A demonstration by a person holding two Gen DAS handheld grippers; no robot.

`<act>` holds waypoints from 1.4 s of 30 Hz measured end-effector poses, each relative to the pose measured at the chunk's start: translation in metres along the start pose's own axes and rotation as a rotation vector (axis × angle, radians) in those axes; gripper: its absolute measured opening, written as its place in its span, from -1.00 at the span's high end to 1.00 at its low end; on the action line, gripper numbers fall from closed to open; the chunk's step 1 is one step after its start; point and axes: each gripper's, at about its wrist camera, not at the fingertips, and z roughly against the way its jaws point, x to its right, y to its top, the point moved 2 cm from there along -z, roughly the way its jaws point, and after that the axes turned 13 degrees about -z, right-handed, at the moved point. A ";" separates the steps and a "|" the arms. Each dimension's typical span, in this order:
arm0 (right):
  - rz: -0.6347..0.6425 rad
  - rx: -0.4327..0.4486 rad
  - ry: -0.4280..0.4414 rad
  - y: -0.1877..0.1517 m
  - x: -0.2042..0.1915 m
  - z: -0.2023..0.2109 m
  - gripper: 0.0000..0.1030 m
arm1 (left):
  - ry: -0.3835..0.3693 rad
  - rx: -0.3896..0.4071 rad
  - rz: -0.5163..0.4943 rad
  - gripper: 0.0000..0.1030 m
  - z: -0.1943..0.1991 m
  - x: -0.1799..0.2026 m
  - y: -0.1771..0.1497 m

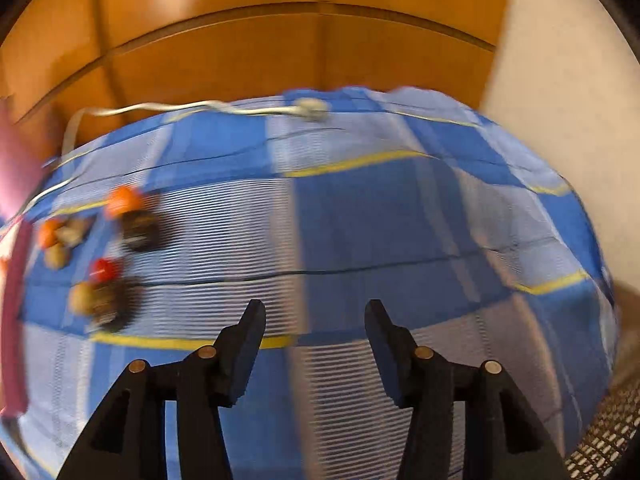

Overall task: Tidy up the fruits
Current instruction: 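Carry the carrot with the right tool into the tray and release, then reach the left tool to the small yellow potato and grasp it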

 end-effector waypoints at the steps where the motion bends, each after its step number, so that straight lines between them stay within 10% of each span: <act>1: -0.029 0.011 -0.032 0.002 0.012 -0.003 -0.02 | 0.000 -0.001 -0.001 -0.93 0.000 0.000 0.000; 14: -0.255 0.091 -0.193 -0.005 0.073 -0.021 -0.39 | 0.033 0.037 0.002 -0.93 0.012 -0.011 0.014; 28: -0.260 0.111 -0.204 -0.007 0.067 -0.027 -0.49 | -0.202 0.112 -0.199 -0.89 0.037 0.069 0.067; 42: -0.260 0.113 -0.208 -0.007 0.067 -0.027 -0.50 | -0.376 -0.048 -0.436 0.16 -0.017 0.200 0.099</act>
